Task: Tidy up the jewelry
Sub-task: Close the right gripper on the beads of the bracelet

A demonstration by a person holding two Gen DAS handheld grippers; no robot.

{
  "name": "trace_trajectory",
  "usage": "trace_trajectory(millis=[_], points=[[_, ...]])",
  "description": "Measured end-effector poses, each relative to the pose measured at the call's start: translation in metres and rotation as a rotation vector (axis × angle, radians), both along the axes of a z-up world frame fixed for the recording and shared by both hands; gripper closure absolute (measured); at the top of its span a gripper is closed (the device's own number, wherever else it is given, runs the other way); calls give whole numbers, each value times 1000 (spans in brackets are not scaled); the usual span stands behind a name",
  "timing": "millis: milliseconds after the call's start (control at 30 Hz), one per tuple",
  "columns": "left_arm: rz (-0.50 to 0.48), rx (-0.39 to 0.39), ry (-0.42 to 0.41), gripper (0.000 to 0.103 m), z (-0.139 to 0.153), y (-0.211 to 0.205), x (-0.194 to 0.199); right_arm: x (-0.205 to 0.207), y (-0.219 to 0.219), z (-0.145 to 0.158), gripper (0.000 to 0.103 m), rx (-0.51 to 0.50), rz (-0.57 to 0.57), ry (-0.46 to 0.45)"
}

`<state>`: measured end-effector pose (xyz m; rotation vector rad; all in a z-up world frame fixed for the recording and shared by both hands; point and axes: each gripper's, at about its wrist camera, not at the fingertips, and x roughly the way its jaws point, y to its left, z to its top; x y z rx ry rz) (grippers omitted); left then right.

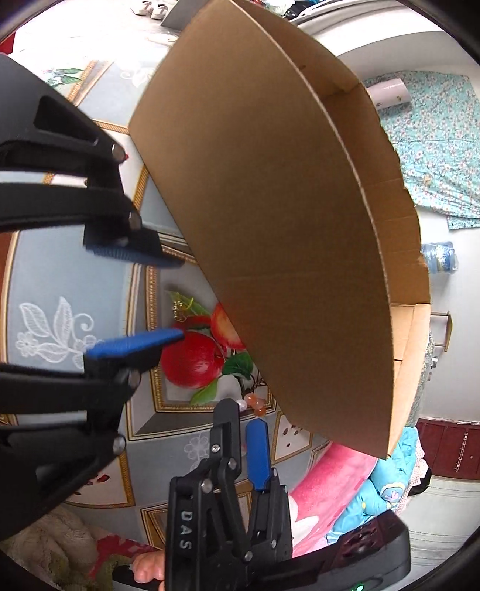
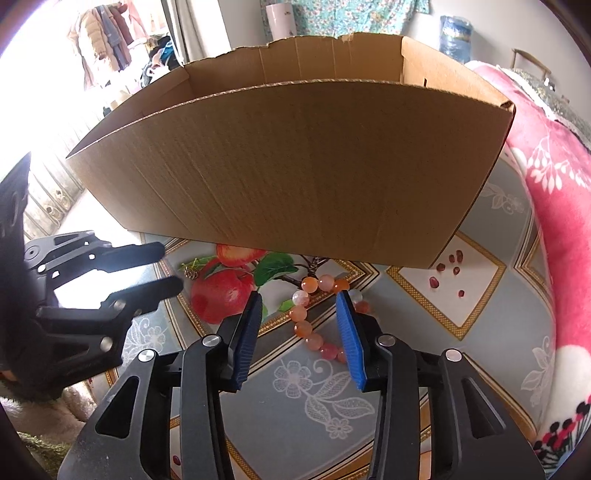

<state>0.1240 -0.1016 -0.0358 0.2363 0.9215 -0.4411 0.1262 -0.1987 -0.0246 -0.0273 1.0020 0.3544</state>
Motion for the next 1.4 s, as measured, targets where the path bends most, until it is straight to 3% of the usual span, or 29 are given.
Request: trace_trajectory(millis=[200, 567, 700, 1167, 1400], points=[[-6, 12, 22, 90, -4, -6, 4, 0, -2, -3, 69, 8, 1, 2], [-19, 29, 11, 94, -2, -7, 5, -2, 1, 2, 70, -6, 8, -4], [-15, 24, 9, 101, -2, -9, 6, -5, -4, 5, 74, -13, 6, -5], [1, -61, -9, 103, 17, -6, -4, -7, -3, 6, 77, -17, 9, 3], [22, -79, -7, 103, 22, -1, -9, -7, 7, 6, 79, -94, 37, -23]])
